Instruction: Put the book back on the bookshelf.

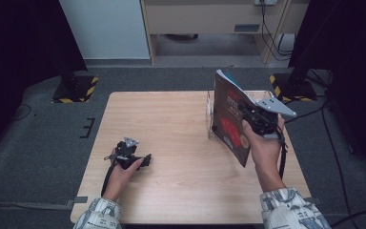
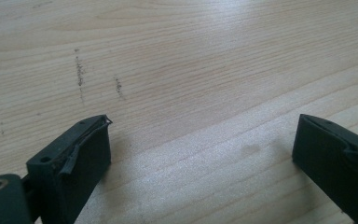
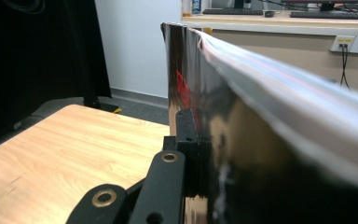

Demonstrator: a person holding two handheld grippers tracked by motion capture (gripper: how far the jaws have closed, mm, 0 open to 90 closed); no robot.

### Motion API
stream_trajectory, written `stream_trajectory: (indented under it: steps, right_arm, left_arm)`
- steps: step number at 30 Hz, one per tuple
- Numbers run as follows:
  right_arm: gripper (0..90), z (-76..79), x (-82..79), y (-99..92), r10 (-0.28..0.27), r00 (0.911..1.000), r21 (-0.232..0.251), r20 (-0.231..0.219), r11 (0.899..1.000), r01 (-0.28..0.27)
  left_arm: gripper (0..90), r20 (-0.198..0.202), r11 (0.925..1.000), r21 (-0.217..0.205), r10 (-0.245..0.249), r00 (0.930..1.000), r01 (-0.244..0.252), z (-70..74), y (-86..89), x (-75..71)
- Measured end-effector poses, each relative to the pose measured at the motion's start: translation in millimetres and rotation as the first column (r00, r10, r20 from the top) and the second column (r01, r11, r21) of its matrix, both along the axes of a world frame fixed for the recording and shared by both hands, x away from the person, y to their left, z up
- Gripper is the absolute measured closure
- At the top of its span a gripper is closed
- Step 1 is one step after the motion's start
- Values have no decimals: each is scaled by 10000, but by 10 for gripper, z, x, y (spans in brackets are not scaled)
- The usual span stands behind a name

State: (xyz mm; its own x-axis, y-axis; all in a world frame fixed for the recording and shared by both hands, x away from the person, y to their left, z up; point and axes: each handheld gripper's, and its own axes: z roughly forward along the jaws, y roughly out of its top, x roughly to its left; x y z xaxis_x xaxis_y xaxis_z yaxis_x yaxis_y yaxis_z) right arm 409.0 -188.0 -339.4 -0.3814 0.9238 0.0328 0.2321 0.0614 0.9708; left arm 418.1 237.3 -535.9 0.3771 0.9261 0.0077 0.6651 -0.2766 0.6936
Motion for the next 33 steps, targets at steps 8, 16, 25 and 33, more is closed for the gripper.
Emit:
stream_trajectory:
  steps: [8,16,25,33]
  right_arm:
    - [871,-54,203,171,-537,9985,-53,-80,9985,536]
    - [871,-133,385,312,-1041,9945,67,-140,9945,1042]
    - [870,-196,561,375,-1704,9853,433,-148,9843,1709]
    - [866,-247,596,538,-1827,9831,366,101,9826,1822]
  left_arm:
    - [34,3,10000,1,-65,10000,65,0,-13,-2]
    - [34,25,10000,-43,-59,10000,59,-3,-22,-3]
    - [30,48,9999,-86,-88,9999,88,-6,-27,0]
    - [29,47,9999,-67,-144,9999,144,-6,-35,5]
